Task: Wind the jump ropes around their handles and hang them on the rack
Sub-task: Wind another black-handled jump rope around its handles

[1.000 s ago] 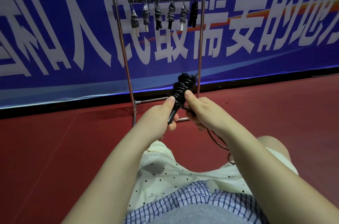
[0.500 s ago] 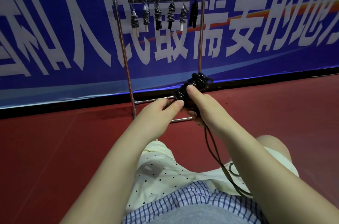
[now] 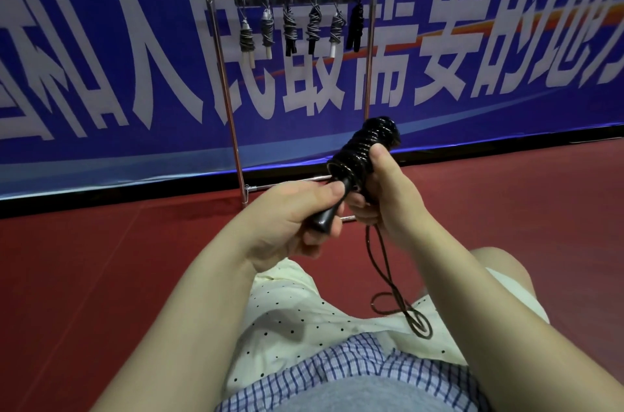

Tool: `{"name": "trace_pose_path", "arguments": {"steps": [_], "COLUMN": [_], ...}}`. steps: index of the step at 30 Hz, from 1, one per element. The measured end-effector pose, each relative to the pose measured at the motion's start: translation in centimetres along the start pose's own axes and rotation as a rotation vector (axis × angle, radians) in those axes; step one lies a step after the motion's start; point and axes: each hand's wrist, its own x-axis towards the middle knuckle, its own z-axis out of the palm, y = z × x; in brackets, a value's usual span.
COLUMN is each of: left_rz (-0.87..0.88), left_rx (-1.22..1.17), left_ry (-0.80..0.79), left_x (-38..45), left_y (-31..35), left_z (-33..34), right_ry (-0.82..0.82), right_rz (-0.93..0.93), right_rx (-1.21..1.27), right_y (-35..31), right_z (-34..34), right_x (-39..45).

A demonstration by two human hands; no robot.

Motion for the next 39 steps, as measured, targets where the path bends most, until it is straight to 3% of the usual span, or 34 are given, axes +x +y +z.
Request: {"name": "trace_pose_path", "arguments": {"steps": [7, 12, 16, 18, 21, 25, 30, 34, 39], "left_rz": [0.051, 0.111, 0.111, 0.074, -0.01, -0.071, -0.041, -0.033, 0.025], "left_rx": [0.394, 0.749, 0.908, 0.829, 0.425, 0.085, -0.096, -0.04, 0.159], "left_ry": [0.306, 0.455, 0.436, 0.334, 0.071, -0.134, -0.017, 0.104, 0.199], "left_x": [0.8, 0.9, 1.0, 1.0, 0.6, 0.4, 0.9, 1.0, 1.1], "left_y": [-1.3, -1.1, 0.1, 0.5, 0.5, -0.1, -0.9, -1.1, -0.5], "left_z": [-0.6, -0.6, -0.5, -0.5, -0.4, 0.0, 0.3, 0.3, 0.6], "right_ry": [-0.006, 0.069, 0.166, 0.174, 0.184, 0.051, -0.025, 0.066, 0.144], "right_rz": [0.134, 0.096, 0.069, 0.052, 0.032, -0.055, 0.042, 0.008, -0.04], "right_rx": [-0.325, -0.446, -0.465, -0.43, -0.196, -0.121, -0.382, -0.699, -0.776], "right_y": [0.1, -0.1, -0.3, -0.6, -0.9, -1.1, -0.8, -1.2, -0.6], "right_z": [0.0, 0.2, 0.2, 0.0, 0.3, 0.7, 0.1, 0.3, 0.4], "right_x": [-0.4, -0.2, 0.3, 0.1, -0.4, -0.7, -0.1, 0.3, 0.2]}}
